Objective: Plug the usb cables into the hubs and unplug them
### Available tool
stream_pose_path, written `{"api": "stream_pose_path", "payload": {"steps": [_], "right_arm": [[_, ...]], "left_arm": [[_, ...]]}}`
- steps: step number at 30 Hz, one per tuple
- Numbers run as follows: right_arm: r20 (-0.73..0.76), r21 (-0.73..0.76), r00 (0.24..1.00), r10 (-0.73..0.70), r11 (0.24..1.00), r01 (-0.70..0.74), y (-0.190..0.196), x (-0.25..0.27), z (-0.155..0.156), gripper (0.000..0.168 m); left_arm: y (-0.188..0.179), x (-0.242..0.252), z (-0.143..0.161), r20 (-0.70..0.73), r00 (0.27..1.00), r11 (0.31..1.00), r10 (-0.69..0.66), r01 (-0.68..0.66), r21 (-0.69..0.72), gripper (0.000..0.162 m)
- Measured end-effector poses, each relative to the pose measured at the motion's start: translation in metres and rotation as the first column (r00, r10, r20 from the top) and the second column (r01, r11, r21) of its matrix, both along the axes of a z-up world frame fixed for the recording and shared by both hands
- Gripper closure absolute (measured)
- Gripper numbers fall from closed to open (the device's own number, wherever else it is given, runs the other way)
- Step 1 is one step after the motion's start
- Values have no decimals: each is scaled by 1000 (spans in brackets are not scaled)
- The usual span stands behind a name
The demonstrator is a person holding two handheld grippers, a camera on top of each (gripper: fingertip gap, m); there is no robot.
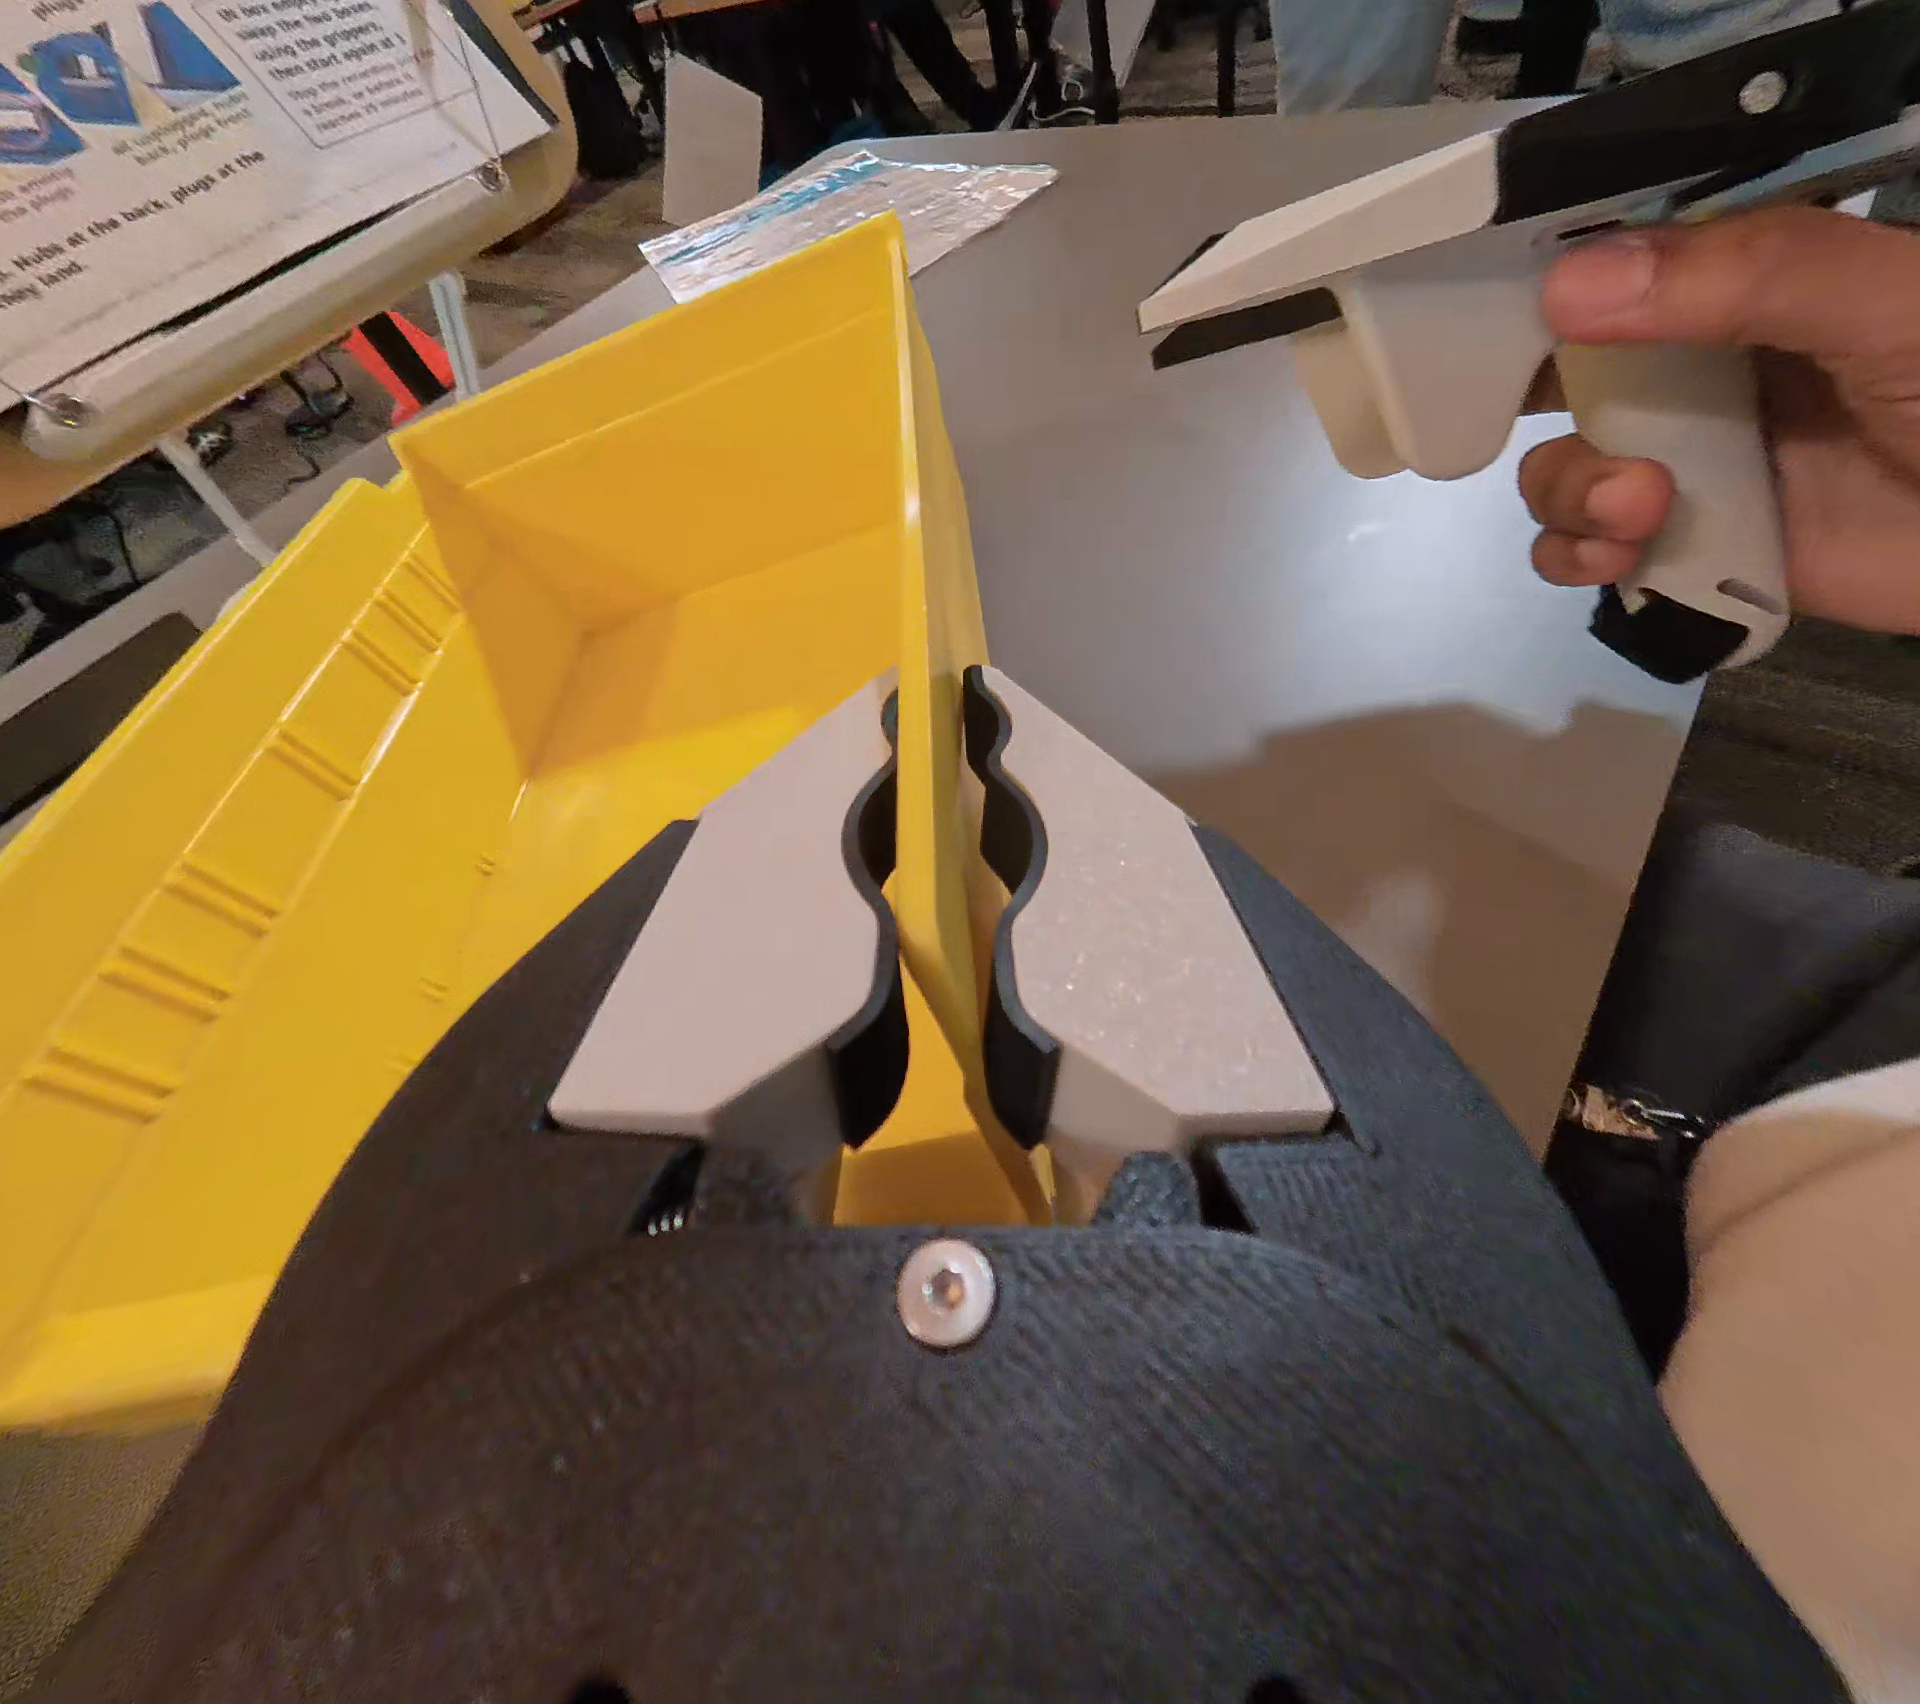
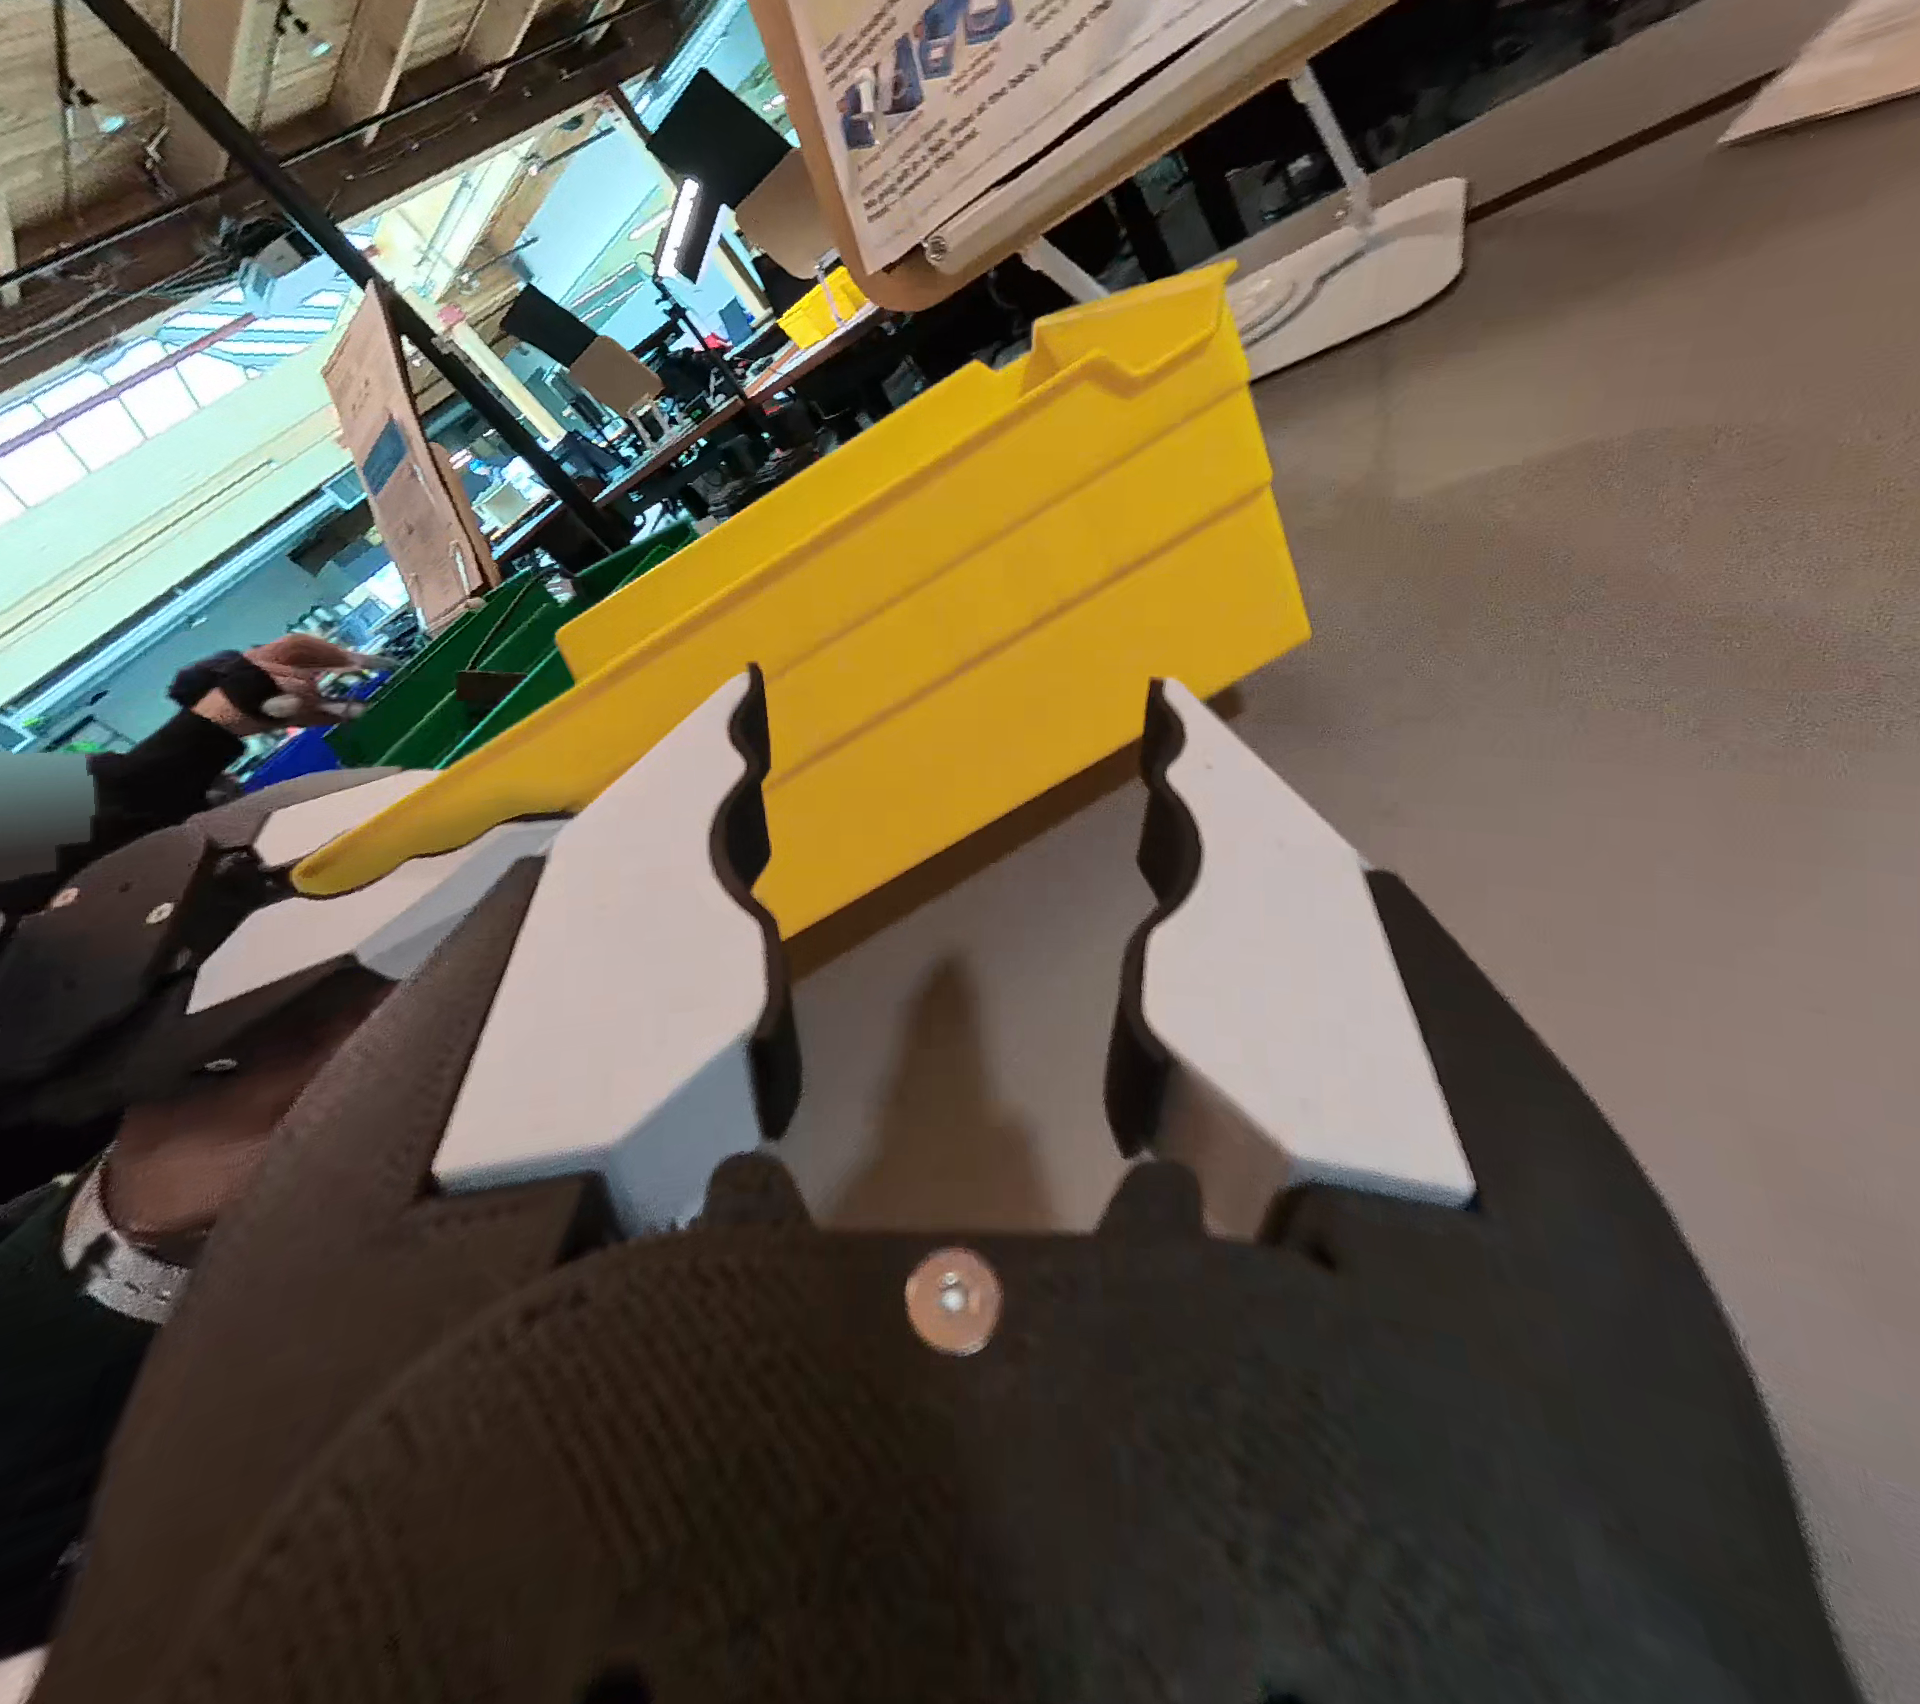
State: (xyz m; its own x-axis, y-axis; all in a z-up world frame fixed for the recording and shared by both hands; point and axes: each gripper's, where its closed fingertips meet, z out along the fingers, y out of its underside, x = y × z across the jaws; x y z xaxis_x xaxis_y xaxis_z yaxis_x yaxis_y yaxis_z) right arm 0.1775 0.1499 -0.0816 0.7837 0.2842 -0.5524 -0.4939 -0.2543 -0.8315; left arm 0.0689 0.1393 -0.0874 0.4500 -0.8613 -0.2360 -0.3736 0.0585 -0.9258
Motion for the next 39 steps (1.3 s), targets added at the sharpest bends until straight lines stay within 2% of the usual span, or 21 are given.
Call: {"api": "stream_pose_path", "payload": {"steps": [6,8,9,11,12,13,14,15,16,18,19,20,22,25,27,29,30,32,34,37,39], "right_arm": [[56,-33,998,-18,999,19,-17,1,-10,98],[78,-33,997,-16,999,18,-22,-1,-11,97],[93,-29,996,-12,999,15,-23,-2,-11,97],[121,-6,993,2,1000,-2,-27,-7,-7,94],[136,5,991,4,1000,-4,-28,-8,-5,91],[152,16,988,5,1000,-8,-29,-10,-3,89],[168,28,986,10,999,-15,-29,-13,-1,87],[187,37,982,15,999,-22,-30,-16,0,85],[208,39,978,19,999,-28,-30,-19,1,81],[241,40,970,29,998,-40,-33,-32,3,71],[261,48,965,33,998,-47,-35,-41,6,63],[288,61,957,39,996,-59,-38,-53,10,55],[367,60,928,58,994,-86,-44,-79,12,46],[481,-96,866,136,990,-101,-44,-110,-18,29],[494,-143,857,146,986,-86,-41,-110,-33,38],[479,-135,864,156,985,-103,-36,-97,-34,65],[452,-142,875,173,982,-121,-34,-88,-33,68],[391,-157,906,163,982,-109,-29,-59,-33,102],[368,-146,924,103,988,-52,-21,-15,-30,132],[469,-142,883,13,988,62,-8,69,-29,158],[537,-125,841,-69,979,160,-7,129,-28,167]], "left_arm": [[-2,28,-27,-33,999,1000,-19,20,20,156],[-17,40,-34,5,994,988,-113,113,-106,139],[-29,45,-33,81,981,947,-176,192,-258,127],[-50,48,-9,322,910,746,-261,402,-530,115],[-55,44,13,463,845,636,-268,516,-574,111],[-51,38,33,565,789,569,-242,587,-576,111],[-40,30,48,622,756,557,-205,612,-561,110],[-24,20,58,643,746,599,-172,598,-532,110],[-2,8,63,635,762,690,-127,528,-496,110],[55,-29,63,569,821,890,48,224,-398,109],[81,-54,63,540,828,946,150,40,-323,110],[101,-78,63,522,821,965,230,-123,-232,110],[122,-111,56,471,814,936,340,-343,-82,111],[121,-96,21,301,893,942,334,-326,-76,109],[111,-78,2,216,932,955,290,-266,-133,103],[102,-70,1,232,938,962,259,-228,-151,99],[98,-69,5,259,938,969,231,-198,-146,101],[92,-70,17,316,929,979,193,-161,-125,105],[85,-72,26,372,916,987,148,-114,-112,113],[81,-74,34,443,888,989,121,-67,-134,118],[82,-74,29,424,897,987,126,-70,-145,119]]}}
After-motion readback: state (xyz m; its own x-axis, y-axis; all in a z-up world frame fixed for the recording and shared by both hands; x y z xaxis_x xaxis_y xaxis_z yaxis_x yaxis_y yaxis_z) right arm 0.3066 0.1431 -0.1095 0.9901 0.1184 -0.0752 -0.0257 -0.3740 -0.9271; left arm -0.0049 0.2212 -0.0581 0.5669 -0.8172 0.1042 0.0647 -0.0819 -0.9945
